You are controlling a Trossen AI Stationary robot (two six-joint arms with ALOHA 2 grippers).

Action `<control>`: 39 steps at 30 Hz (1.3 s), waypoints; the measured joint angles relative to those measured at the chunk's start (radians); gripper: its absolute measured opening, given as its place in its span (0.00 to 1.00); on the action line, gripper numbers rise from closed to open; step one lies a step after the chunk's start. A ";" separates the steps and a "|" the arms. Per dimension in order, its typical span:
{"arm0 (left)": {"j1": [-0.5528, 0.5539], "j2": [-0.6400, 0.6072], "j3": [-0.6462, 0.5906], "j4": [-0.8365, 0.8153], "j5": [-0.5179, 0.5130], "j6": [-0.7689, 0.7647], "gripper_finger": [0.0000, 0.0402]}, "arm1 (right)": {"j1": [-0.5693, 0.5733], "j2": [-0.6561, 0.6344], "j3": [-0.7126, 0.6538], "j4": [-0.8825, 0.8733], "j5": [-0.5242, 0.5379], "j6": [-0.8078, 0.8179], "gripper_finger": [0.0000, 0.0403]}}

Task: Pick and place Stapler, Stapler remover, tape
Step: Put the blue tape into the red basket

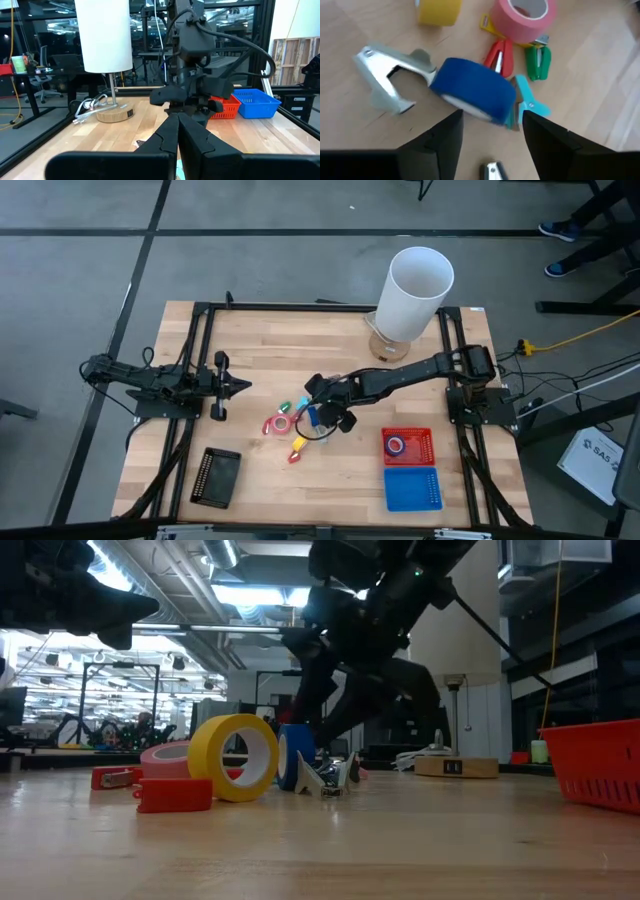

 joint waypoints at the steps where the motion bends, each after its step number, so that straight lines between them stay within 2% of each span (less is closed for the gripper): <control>1: 0.000 0.000 0.000 0.000 0.000 0.000 0.01 | 0.000 0.001 0.000 0.002 0.000 0.000 0.52; 8: 0.000 0.000 0.000 0.000 0.000 0.000 0.01 | 0.000 0.008 0.000 0.109 -0.002 0.000 0.52; 17: 0.000 0.000 0.000 0.000 0.000 0.000 0.01 | 0.000 0.009 0.000 0.160 -0.050 0.000 0.44; 22: 0.000 0.000 0.000 0.000 0.000 0.000 0.01 | 0.000 0.012 0.000 0.247 -0.053 0.017 0.43; 33: 0.000 0.000 0.000 0.002 0.000 0.000 0.01 | -0.004 0.110 0.000 0.366 -0.084 0.075 0.44; 39: 0.000 0.000 0.000 0.001 0.000 0.000 0.01 | -0.010 0.142 0.001 0.354 0.023 0.112 0.44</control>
